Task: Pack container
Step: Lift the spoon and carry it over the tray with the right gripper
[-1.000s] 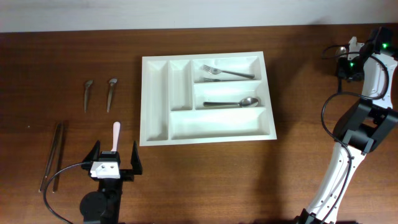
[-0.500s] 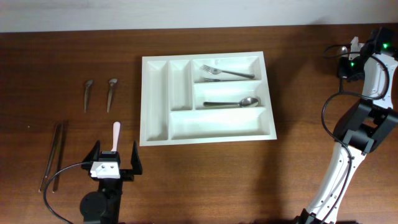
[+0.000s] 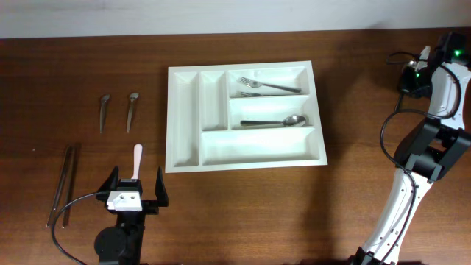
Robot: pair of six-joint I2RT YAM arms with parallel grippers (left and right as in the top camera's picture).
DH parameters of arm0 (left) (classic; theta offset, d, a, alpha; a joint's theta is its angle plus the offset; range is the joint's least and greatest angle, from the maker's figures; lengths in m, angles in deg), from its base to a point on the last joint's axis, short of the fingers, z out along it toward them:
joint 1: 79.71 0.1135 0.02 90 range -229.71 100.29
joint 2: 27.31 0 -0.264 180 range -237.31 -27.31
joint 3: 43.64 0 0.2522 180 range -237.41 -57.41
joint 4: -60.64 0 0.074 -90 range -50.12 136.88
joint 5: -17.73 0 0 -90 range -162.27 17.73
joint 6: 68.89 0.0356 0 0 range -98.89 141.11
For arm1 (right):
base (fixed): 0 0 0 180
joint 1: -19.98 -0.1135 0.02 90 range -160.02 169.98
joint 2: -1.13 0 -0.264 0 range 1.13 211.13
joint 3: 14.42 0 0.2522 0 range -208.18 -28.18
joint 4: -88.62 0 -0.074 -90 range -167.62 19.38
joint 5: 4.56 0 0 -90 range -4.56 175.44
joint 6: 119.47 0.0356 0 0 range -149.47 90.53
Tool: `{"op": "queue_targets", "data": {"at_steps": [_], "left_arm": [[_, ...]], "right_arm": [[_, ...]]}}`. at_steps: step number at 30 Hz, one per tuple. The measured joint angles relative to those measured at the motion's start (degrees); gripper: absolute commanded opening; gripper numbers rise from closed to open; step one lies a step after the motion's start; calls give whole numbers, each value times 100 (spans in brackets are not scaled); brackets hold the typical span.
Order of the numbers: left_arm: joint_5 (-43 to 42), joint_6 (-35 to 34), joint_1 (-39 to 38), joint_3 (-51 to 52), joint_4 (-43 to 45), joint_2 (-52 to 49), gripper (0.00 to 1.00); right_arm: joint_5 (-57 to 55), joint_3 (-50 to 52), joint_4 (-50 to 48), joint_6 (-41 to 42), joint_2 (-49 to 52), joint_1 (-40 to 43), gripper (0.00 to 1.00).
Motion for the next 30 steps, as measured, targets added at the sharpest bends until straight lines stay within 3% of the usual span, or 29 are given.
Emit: {"op": "queue_targets", "data": {"at_steps": [16, 30], "left_arm": [[0, 0, 0, 0, 0, 0, 99], [2, -2, 0, 0, 0, 0, 99]], "right_arm": [[94, -2415, 2415, 1429, -125, -153, 4], [315, -2723, 2957, 1965, -184, -1235, 4]]}}
